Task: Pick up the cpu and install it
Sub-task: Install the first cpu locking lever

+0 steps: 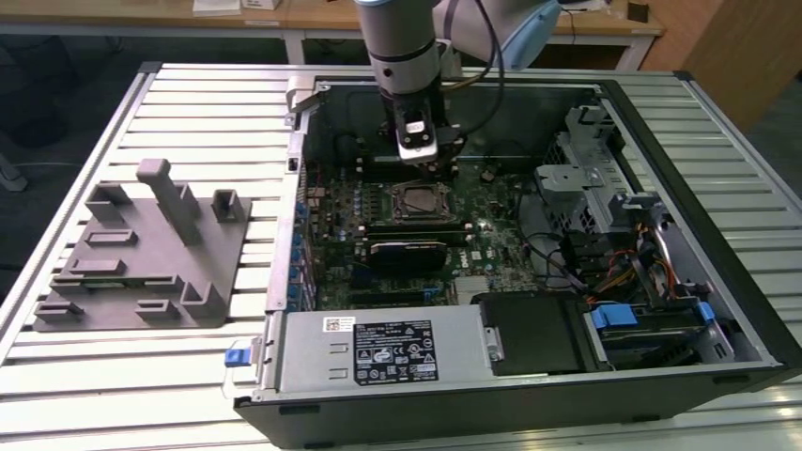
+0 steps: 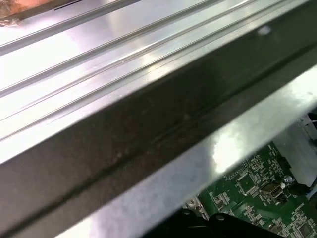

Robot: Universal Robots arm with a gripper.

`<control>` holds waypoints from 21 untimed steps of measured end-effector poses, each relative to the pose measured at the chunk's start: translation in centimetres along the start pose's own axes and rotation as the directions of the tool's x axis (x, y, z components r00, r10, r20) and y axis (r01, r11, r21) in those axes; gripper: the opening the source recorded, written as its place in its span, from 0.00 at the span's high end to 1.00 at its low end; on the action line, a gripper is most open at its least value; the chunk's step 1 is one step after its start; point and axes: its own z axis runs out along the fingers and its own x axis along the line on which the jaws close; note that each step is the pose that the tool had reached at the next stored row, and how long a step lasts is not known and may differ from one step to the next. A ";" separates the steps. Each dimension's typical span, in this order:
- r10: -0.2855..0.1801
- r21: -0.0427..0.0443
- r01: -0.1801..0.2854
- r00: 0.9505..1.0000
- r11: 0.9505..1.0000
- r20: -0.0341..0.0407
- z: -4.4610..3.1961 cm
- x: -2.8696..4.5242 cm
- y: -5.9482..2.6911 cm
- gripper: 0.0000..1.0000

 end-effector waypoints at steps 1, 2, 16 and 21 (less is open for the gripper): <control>-0.001 0.000 0.001 1.000 1.000 0.000 -0.14 -0.03 0.02 0.89; -0.002 0.000 0.002 1.000 1.000 0.000 -0.29 -0.06 0.05 0.89; -0.182 -0.035 0.181 0.983 0.983 -0.025 -0.25 -0.06 0.04 0.89; -0.259 -0.042 0.257 0.965 0.965 -0.031 -0.17 -0.04 0.03 0.89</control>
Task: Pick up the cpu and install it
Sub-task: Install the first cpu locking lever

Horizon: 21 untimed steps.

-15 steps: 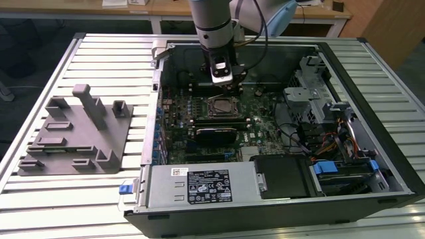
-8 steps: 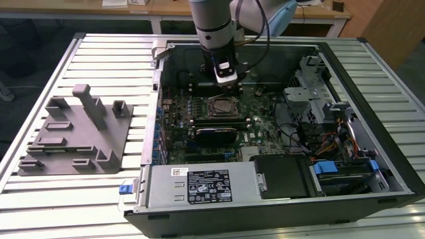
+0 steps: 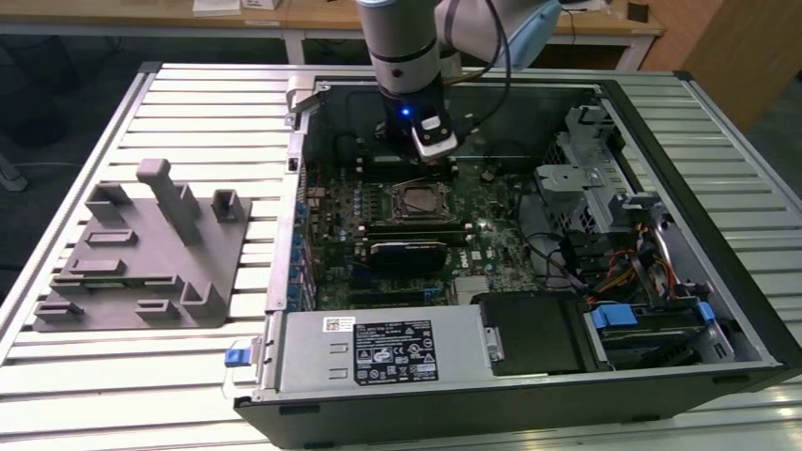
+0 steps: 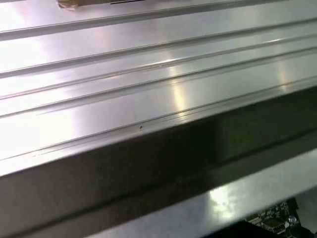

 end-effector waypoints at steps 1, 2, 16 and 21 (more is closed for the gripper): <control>-0.013 0.000 0.013 1.000 1.000 -0.001 0.01 0.00 0.00 0.89; -0.025 0.001 0.025 1.000 1.000 -0.002 0.03 0.00 -0.01 0.89; -0.107 0.006 0.107 0.994 0.994 -0.009 0.37 0.40 -0.17 0.89; -0.081 0.011 0.081 0.997 0.997 -0.006 0.62 0.56 -0.25 0.89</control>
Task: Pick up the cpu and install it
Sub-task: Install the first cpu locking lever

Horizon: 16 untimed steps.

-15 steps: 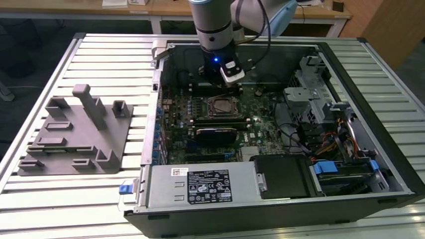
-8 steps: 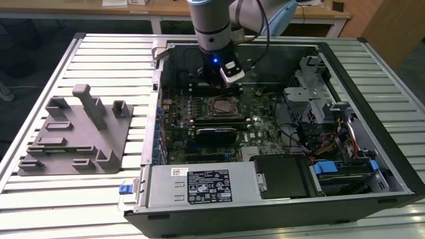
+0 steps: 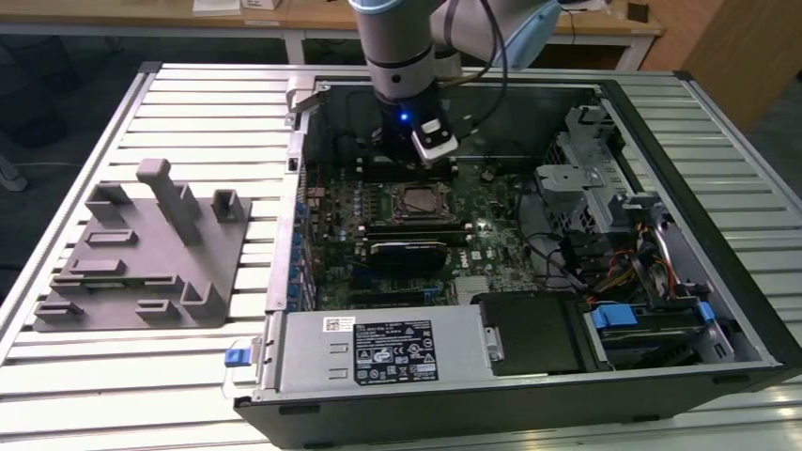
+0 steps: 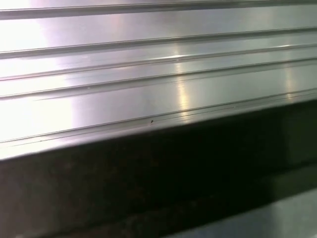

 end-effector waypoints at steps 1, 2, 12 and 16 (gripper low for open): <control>0.000 0.000 0.000 1.000 1.000 0.000 0.04 0.08 -0.02 0.89; 0.000 0.000 0.000 1.000 1.000 0.000 0.09 0.14 -0.03 0.89; 0.000 0.001 0.000 1.000 1.000 0.000 0.42 0.23 -0.24 0.89; 0.000 0.001 0.000 1.000 1.000 0.000 0.60 0.27 -0.32 0.89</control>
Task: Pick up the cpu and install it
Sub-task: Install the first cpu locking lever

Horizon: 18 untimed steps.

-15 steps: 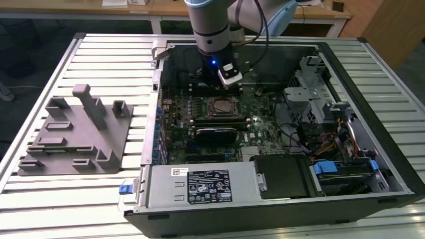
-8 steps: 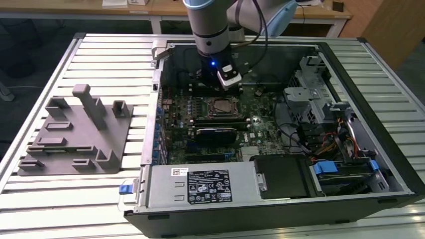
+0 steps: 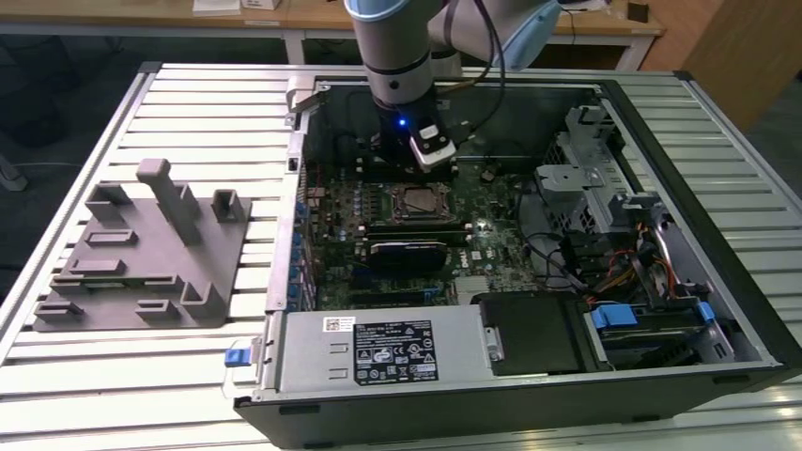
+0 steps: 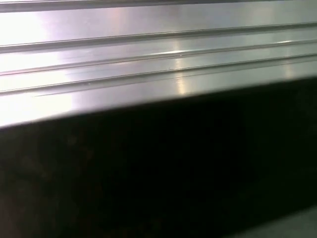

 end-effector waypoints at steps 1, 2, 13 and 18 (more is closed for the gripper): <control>0.000 0.000 0.000 1.000 1.000 0.000 0.03 0.01 -0.01 0.89; 0.000 -0.001 0.000 1.000 1.000 -0.001 0.04 0.01 -0.02 0.89; 0.002 -0.020 -0.002 1.000 1.000 -0.004 0.03 -0.01 -0.01 0.89; 0.002 -0.020 -0.002 1.000 1.000 -0.004 -0.66 -0.15 0.07 0.89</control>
